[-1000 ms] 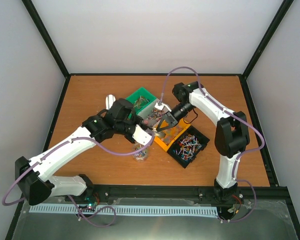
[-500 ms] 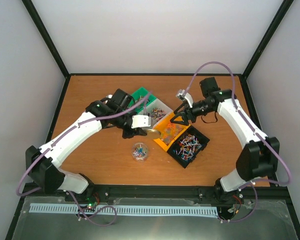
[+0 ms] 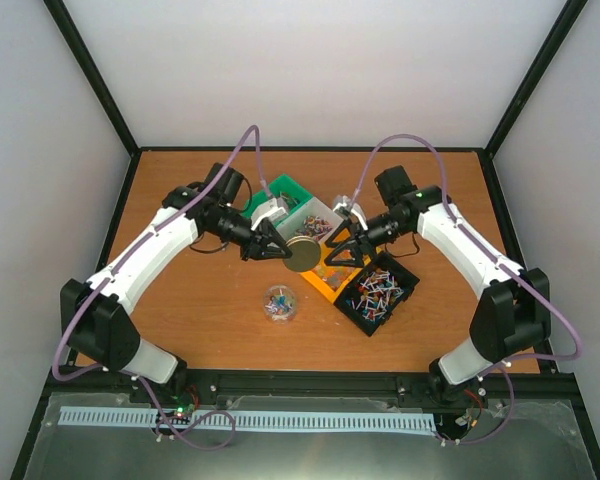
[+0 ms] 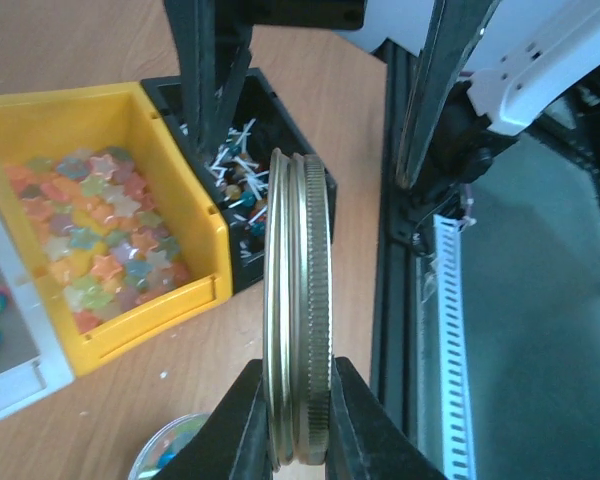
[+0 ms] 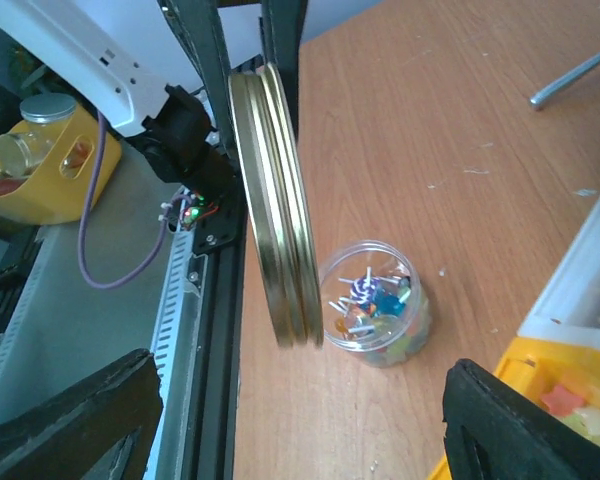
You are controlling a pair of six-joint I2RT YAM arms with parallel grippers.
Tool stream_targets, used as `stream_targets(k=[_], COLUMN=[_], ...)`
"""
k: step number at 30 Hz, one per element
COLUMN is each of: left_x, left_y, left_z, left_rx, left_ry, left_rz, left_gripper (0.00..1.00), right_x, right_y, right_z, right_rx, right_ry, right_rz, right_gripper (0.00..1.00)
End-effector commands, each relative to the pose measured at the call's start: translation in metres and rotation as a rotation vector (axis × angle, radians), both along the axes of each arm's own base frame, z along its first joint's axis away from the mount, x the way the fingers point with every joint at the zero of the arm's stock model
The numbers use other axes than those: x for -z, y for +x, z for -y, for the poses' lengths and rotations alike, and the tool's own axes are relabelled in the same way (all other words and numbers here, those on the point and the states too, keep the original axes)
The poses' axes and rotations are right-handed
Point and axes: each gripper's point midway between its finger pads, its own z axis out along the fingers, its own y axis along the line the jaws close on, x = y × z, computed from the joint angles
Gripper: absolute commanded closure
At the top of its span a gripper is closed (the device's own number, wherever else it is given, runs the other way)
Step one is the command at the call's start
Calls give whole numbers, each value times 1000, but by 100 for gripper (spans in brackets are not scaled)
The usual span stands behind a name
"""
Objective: Pack the candies
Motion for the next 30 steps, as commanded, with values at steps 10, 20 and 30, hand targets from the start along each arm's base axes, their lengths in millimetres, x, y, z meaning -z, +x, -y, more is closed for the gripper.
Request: stream_targets(k=[10, 20, 30], left_x=[-14, -8, 0], left_y=[8, 2, 3], left_z=[-4, -8, -14], left_rx=[-53, -76, -101], left_ry=[-107, -110, -60], left_rz=[-157, -170, -146], left_gripper=[98, 97, 91], right_x=[-4, -18, -19], right_y=[-13, -8, -8], right_z=[-29, -36, -37], right_rx=[-88, -83, -72], right_ry=[26, 73, 72], right_rz=[-62, -109, -153], right_gripper=[68, 80, 95])
